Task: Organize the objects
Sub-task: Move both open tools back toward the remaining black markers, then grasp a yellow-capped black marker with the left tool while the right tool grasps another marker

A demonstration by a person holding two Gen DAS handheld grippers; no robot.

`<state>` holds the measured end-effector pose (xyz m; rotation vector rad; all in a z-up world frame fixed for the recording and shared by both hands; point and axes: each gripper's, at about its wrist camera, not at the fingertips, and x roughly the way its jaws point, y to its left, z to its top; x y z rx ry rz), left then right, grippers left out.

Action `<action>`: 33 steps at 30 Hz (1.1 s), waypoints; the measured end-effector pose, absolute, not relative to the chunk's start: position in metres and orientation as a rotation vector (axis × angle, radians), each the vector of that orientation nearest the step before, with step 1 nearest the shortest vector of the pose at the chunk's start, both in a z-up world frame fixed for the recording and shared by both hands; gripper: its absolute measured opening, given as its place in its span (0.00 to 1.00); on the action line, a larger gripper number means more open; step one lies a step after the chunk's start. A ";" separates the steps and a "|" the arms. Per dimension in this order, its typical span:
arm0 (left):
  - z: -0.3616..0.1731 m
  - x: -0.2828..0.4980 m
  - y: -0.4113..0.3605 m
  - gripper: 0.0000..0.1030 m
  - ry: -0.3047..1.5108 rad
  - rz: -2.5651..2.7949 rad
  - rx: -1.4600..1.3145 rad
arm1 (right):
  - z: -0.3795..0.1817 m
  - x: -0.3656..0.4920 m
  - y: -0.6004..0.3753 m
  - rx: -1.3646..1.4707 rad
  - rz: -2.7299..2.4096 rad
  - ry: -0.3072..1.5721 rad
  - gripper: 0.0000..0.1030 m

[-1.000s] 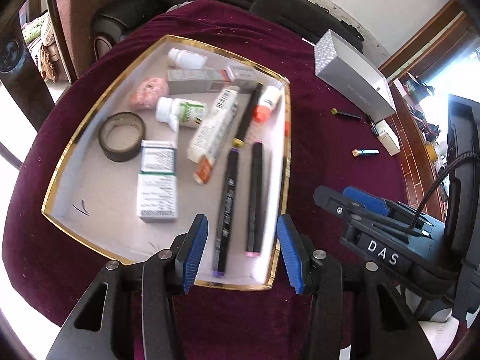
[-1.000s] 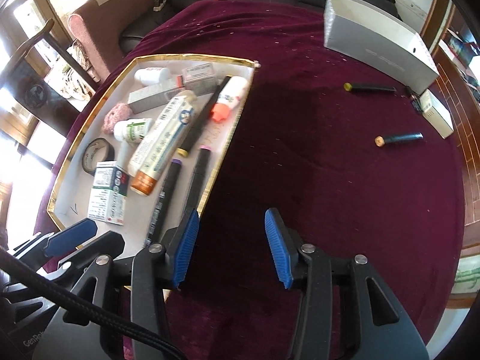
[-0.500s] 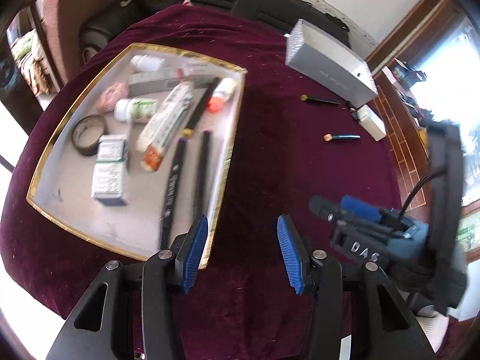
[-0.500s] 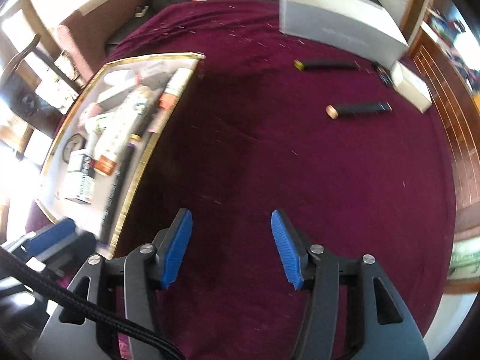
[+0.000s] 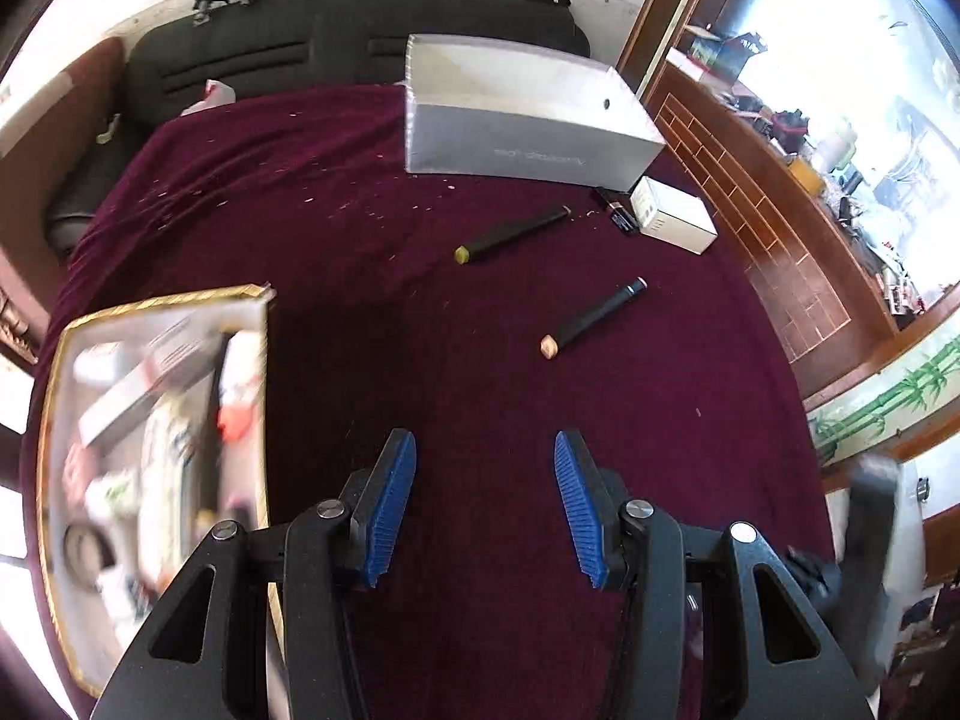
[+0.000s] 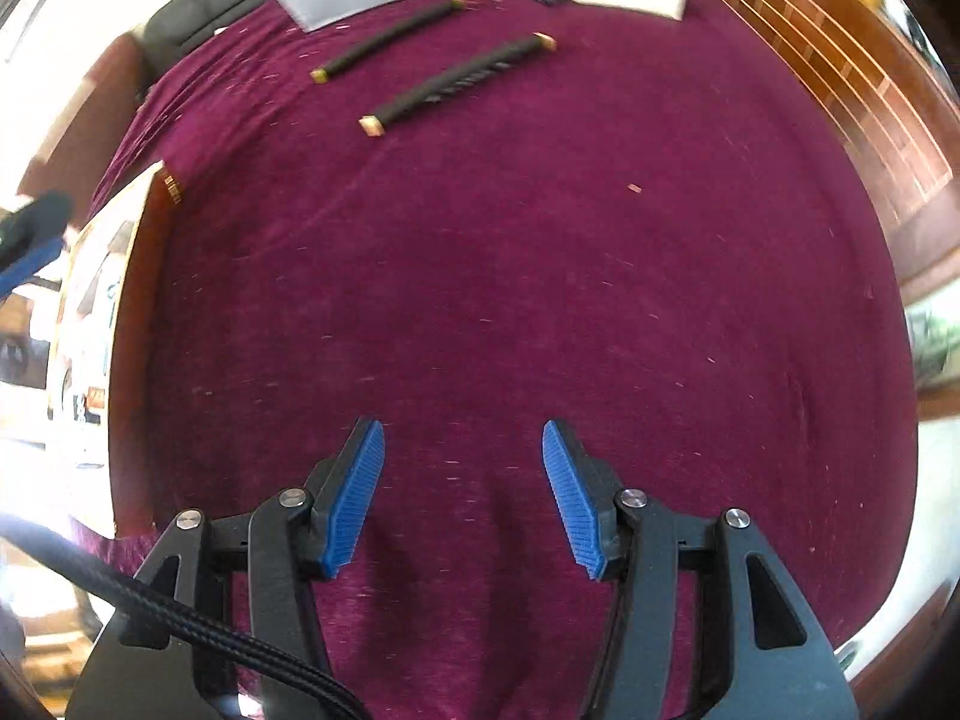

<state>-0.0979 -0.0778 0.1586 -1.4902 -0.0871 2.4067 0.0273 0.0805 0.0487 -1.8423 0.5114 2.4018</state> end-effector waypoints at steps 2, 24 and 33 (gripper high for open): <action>0.149 -0.120 -0.066 0.41 -0.089 2.360 -1.505 | 0.047 0.030 0.089 -1.828 2.389 0.554 0.52; 0.056 -0.298 0.025 0.41 0.285 2.300 -1.374 | 0.036 0.023 0.143 -1.710 2.172 0.872 0.52; 0.046 -0.299 0.037 0.12 0.335 2.274 -1.412 | 0.044 0.004 0.150 -1.653 2.186 0.805 0.52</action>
